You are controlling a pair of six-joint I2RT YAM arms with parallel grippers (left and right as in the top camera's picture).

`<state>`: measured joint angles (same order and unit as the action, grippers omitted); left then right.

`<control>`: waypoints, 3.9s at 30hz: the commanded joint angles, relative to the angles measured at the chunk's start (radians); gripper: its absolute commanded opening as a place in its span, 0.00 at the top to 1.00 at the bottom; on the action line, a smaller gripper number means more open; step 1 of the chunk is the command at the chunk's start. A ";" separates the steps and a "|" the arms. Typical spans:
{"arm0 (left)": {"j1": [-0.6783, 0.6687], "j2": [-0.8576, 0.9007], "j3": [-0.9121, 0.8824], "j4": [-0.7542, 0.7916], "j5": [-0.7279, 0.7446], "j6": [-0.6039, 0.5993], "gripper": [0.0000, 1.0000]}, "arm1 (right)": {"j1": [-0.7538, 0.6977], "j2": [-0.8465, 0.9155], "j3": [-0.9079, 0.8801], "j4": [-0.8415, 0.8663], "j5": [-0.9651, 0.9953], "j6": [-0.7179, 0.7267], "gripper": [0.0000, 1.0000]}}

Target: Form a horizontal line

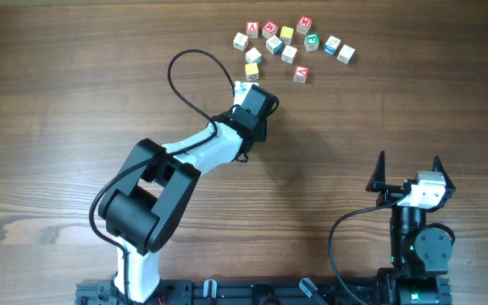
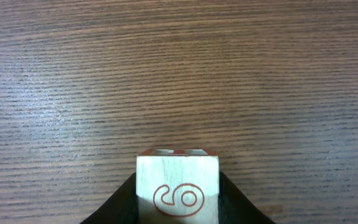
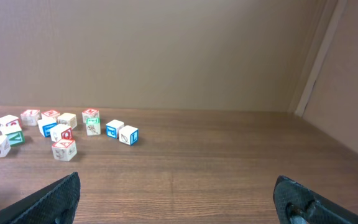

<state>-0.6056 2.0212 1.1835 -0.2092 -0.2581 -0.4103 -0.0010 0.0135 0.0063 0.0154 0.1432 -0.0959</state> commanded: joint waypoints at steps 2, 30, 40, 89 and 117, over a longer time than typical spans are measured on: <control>0.010 0.053 -0.034 -0.005 0.013 -0.024 0.68 | -0.005 -0.006 -0.001 0.005 0.013 -0.009 0.00; 0.010 -0.806 -0.034 -0.673 -0.304 -0.013 0.00 | -0.005 -0.004 -0.001 0.005 0.013 -0.009 0.00; 0.355 -1.013 -0.034 -0.911 -0.133 -0.055 0.00 | -0.005 -0.004 -0.001 0.005 0.013 -0.009 0.00; 0.440 -1.023 -0.034 -0.956 0.030 -0.054 0.00 | -0.005 1.022 0.748 -0.254 -0.713 0.201 0.00; 0.440 -1.023 -0.034 -0.956 0.030 -0.054 0.00 | 0.124 1.543 1.215 -0.526 -0.354 0.332 0.00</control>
<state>-0.1699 1.0012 1.1507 -1.1664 -0.2337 -0.4549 0.0898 1.4948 1.1427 -0.5213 -0.2958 0.2241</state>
